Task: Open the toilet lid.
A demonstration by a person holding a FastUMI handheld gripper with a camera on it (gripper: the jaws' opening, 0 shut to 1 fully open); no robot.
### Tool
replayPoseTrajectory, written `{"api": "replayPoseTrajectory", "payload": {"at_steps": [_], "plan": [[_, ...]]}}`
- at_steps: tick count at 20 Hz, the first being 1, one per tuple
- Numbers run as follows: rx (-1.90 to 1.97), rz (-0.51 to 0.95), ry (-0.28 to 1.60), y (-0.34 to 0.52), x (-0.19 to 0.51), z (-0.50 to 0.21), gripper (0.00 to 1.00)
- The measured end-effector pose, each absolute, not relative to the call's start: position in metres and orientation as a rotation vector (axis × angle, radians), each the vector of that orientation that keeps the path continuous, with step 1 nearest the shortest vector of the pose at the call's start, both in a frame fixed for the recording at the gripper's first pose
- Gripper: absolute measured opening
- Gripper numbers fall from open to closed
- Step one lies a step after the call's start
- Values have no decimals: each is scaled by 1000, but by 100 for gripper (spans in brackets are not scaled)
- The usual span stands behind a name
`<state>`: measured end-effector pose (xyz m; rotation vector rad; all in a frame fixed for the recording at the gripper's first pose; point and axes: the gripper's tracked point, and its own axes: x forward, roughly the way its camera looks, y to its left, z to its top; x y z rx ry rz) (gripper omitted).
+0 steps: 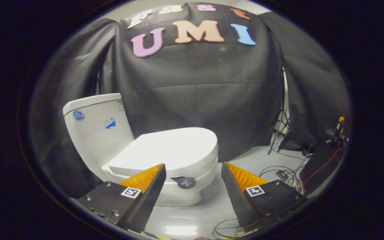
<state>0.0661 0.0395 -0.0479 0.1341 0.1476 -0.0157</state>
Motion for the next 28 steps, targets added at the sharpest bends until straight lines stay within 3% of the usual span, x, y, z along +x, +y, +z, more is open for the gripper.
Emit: {"api": "replayPoseTrajectory", "payload": {"at_steps": [6, 11, 24, 27, 28], "plan": [[345, -27, 419, 56, 75, -108, 98], [407, -51, 536, 65, 90, -146, 98], [844, -78, 615, 81, 130, -174, 94], [916, -74, 624, 82, 132, -177, 74], [939, -65, 622, 82, 134, -175, 74]]}}
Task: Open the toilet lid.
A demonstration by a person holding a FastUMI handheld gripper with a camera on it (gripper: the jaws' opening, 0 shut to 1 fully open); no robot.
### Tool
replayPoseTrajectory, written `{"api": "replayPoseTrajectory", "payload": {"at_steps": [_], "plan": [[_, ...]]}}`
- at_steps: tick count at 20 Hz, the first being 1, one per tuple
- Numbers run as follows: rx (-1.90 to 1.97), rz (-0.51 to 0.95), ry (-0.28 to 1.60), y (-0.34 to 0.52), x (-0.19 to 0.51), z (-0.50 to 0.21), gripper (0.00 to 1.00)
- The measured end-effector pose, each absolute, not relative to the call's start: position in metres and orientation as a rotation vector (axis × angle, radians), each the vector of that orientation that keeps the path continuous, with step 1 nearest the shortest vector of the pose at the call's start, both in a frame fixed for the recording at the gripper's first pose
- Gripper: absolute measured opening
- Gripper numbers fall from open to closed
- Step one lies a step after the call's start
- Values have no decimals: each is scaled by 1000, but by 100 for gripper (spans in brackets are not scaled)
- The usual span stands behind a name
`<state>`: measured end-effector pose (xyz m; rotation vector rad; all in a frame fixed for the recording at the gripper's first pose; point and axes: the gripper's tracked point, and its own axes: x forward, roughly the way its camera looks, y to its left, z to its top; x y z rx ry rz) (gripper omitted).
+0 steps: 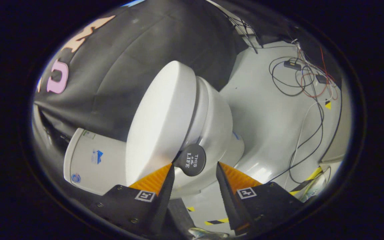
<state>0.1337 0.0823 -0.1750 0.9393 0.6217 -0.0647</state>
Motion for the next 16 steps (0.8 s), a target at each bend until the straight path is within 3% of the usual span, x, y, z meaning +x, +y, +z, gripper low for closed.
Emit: {"api": "replayPoseTrajectory", "payload": {"at_steps": [2, 5, 9, 11, 16], "plan": [[978, -45, 611, 83, 137, -169, 74], [1030, -45, 603, 81, 141, -169, 38], [1068, -32, 580, 75, 142, -167, 38], [1117, -50, 577, 72, 137, -167, 17], [1108, -31, 533, 69, 140, -160, 13]]}}
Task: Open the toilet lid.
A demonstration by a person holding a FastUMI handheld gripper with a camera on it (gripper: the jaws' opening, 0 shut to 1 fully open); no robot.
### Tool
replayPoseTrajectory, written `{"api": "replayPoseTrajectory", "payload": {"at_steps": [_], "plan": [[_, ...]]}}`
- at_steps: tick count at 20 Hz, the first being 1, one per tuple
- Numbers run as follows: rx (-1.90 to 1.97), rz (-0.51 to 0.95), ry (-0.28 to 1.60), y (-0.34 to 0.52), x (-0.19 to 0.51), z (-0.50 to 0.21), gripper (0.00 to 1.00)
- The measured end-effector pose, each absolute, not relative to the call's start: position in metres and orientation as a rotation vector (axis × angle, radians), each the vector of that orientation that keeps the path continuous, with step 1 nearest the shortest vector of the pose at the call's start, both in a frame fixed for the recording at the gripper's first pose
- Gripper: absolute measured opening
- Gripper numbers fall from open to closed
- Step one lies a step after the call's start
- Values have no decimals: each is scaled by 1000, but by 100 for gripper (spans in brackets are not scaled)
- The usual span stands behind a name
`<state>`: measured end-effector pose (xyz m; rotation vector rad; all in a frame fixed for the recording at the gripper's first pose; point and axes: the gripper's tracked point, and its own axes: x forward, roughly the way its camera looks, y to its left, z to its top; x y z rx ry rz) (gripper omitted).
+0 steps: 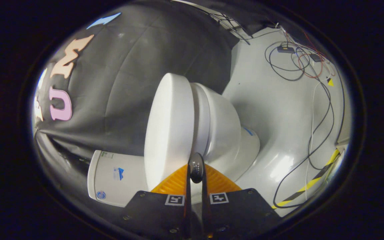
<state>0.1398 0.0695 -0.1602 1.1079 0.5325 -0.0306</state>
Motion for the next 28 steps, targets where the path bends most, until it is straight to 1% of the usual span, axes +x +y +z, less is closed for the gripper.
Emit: {"api": "replayPoseTrajectory", "payload": {"at_steps": [2, 3, 6, 12, 18, 22, 28], "plan": [[1162, -31, 521, 73, 142, -160, 13], [1198, -27, 516, 72, 137, -155, 3], [1216, -25, 499, 70, 139, -154, 2], [1272, -21, 489, 73, 138, -139, 1], [1182, -6, 488, 78, 135, -124, 1], [1174, 42, 460, 84, 134, -100, 1], [1064, 116, 420, 96, 128, -69, 1]]}}
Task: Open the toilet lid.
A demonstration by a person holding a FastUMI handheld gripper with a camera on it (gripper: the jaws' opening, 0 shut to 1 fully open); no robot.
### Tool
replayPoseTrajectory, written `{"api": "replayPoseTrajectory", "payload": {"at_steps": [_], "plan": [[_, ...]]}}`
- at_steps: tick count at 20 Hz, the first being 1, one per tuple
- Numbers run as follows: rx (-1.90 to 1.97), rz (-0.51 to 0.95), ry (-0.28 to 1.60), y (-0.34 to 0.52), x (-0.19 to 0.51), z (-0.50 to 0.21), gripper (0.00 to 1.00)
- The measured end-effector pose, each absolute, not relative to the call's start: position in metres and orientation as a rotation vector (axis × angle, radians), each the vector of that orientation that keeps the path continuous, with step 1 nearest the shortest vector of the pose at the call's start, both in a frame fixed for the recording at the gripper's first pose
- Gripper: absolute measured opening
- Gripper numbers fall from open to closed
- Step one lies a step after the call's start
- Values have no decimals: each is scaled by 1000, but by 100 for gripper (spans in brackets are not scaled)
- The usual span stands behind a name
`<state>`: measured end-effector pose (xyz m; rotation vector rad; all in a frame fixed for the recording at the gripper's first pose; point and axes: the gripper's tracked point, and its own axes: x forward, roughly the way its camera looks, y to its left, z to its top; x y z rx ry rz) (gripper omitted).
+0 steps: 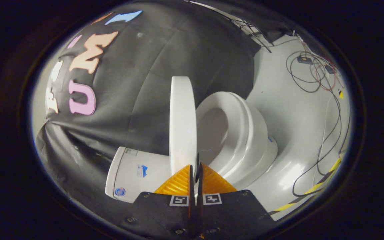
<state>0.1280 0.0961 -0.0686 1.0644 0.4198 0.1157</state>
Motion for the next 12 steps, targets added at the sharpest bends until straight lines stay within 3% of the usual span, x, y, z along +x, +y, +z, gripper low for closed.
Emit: {"api": "replayPoseTrajectory", "payload": {"at_steps": [12], "plan": [[845, 156, 303, 128, 120, -11, 1]]}}
